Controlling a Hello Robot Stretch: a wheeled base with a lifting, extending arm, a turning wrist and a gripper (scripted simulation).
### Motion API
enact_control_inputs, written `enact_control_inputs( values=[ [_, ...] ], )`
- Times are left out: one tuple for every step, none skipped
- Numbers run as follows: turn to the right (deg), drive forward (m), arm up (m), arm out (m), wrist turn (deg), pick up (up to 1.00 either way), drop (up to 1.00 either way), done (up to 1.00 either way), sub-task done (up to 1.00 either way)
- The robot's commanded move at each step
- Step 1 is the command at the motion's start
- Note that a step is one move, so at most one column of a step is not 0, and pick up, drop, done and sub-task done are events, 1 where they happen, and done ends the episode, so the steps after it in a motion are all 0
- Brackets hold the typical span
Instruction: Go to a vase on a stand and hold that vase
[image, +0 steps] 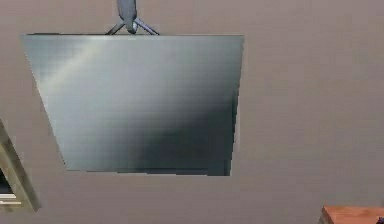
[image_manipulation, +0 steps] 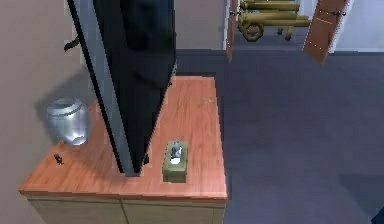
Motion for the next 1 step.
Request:
enact_control_inputs(
  values=[
    [-30.0,0.00,0.00,0.00,0.0,0.00,0.00,0.00,0.00]
  ],
)
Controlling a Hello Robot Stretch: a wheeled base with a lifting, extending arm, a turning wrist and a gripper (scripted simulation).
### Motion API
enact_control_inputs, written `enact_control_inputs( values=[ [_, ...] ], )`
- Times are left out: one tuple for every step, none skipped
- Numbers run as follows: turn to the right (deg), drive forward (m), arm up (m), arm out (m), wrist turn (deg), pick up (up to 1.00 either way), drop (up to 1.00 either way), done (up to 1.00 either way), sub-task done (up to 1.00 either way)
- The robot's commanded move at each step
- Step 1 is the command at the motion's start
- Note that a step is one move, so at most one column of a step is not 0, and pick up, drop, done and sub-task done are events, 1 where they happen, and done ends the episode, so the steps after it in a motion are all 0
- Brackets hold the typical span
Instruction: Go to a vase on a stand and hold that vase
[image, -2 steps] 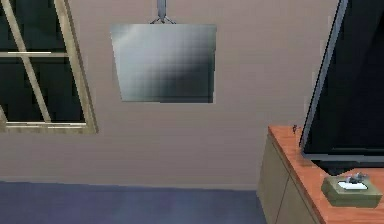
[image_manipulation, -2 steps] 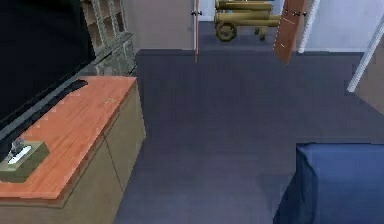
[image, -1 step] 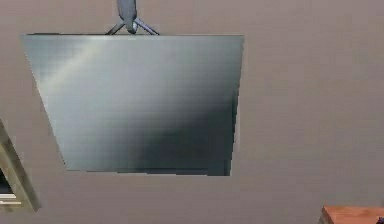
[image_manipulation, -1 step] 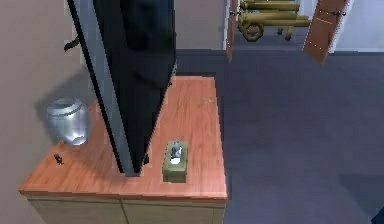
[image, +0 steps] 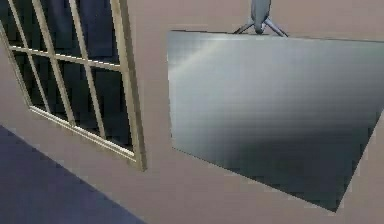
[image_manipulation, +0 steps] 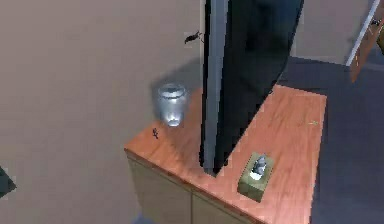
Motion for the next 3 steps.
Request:
enact_control_inputs(
  values=[
    [45.0,0.00,0.00,0.00,0.0,0.00,0.00,0.00,0.00],
    [30.0,0.00,0.00,0.00,0.0,0.00,0.00,0.00,0.00],
    [0.0,0.35,0.00,0.00,0.0,0.00,0.00,0.00,0.00]
  ],
)
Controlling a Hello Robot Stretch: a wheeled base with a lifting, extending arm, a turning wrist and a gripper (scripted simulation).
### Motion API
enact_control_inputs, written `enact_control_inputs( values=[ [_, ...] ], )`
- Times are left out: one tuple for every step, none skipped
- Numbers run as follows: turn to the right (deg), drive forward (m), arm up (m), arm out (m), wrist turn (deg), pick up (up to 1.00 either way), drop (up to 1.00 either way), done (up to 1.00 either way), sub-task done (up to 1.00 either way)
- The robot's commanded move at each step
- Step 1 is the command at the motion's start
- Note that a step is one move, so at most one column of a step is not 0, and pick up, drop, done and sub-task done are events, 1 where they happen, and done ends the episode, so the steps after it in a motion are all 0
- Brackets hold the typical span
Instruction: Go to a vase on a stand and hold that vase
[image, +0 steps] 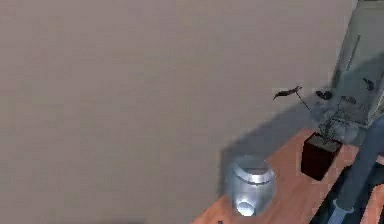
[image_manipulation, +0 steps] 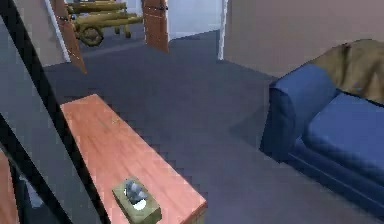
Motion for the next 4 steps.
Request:
enact_control_inputs(
  values=[
    [-45.0,0.00,0.00,0.00,0.0,0.00,0.00,0.00,0.00],
    [-21.0,0.00,0.00,0.00,0.0,0.00,0.00,0.00,0.00],
    [0.0,0.00,0.50,0.00,0.0,0.00,0.00,0.00,0.00],
    [0.0,0.00,0.36,0.00,0.0,0.00,0.00,0.00,0.00]
  ],
)
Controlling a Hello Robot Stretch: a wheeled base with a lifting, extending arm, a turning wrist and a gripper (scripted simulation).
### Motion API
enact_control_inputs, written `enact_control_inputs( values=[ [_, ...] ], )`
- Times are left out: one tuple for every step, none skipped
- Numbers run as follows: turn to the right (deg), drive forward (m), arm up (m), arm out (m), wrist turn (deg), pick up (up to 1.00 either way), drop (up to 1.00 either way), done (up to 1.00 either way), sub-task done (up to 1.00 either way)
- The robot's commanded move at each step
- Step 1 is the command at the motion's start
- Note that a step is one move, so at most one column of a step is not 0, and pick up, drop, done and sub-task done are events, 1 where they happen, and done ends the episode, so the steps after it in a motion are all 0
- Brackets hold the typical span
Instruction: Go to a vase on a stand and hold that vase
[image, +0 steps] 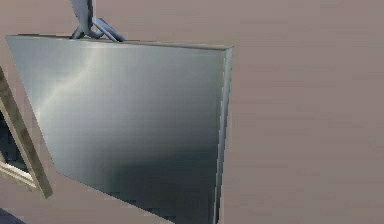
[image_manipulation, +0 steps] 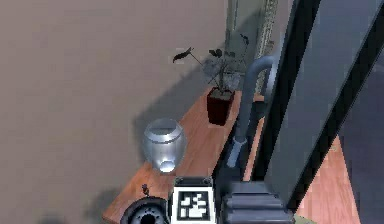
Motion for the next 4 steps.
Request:
enact_control_inputs(
  values=[
    [0.0,0.00,0.00,0.28,0.0,0.00,0.00,0.00,0.00],
    [0.0,0.00,0.00,0.00,45.0,0.00,0.00,0.00,0.00],
    [0.0,0.00,0.00,0.00,45.0,0.00,0.00,0.00,0.00],
    [0.0,0.00,0.00,0.00,45.0,0.00,0.00,0.00,0.00]
  ],
)
